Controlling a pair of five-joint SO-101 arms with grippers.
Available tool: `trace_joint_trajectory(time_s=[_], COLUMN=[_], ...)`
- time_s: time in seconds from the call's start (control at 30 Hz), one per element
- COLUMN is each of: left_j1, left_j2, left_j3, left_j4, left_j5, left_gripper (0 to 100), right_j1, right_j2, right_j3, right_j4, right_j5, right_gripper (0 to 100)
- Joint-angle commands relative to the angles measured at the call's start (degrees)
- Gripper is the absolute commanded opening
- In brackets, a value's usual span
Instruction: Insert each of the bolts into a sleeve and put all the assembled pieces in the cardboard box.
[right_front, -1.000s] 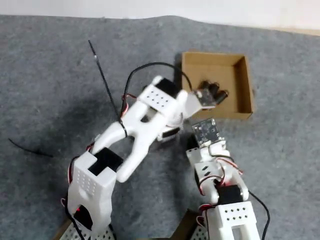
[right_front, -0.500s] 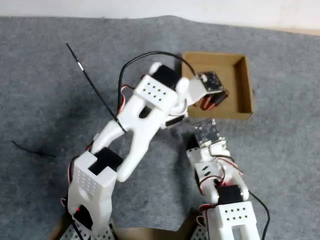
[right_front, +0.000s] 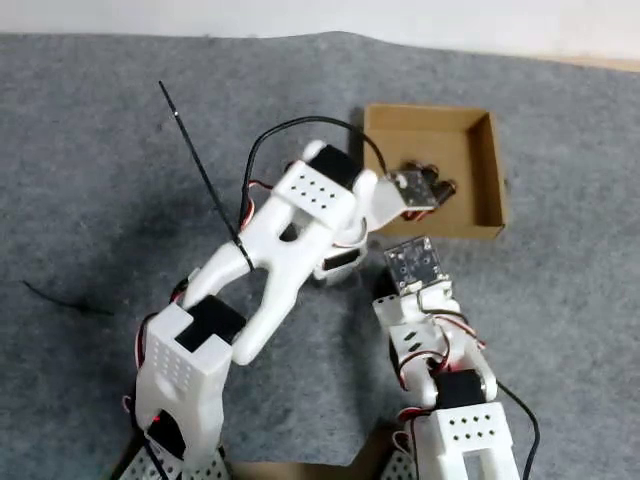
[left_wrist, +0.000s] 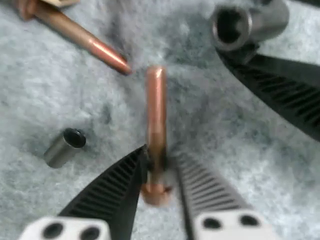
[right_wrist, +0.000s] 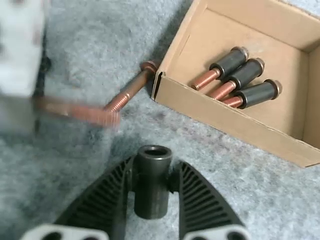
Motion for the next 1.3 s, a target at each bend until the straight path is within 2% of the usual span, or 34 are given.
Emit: trace_joint_trajectory(time_s=[0.0, 0.27, 0.43, 0.53, 0.8, 0.97, 1.1, 1.27], left_j1=[-1.4, -1.5, -1.3, -1.0, -0.3, -1.9, -1.5, -1.3], left_j2=[-1.0, -1.2, -0.9, -0.9, -1.2, -1.8, -1.0, 1.3], left_j3=[-0.4, 0.1, 0.2, 4.6, 20.5, 19.7, 19.5, 19.9], left_j4=[0.4, 0.5, 0.5, 0.2, -12.2, -13.4, -19.1, -22.9], left_j5=[-0.5, -3.3, 0.3, 1.6, 1.8, 1.7, 1.8, 1.8], left_gripper=[17, 17, 17, 17, 17, 16, 12, 12], right_j1=[0.6, 0.6, 0.7, 0.7, 0.7, 0.7, 0.7, 0.5], right_j2=[-0.7, -0.7, -0.7, -0.7, -0.7, -0.7, -0.8, -0.9], right_j3=[-0.8, -0.8, -0.8, -0.8, -0.8, -0.8, -0.8, 2.6], right_j4=[-1.7, -1.7, -1.7, -1.7, -1.7, -1.7, -1.8, -3.5], right_j5=[0.8, 0.8, 0.8, 0.8, 0.8, 0.8, 0.8, 0.8], right_gripper=[0.4, 0.4, 0.4, 0.4, 0.4, 0.4, 0.4, 0.6])
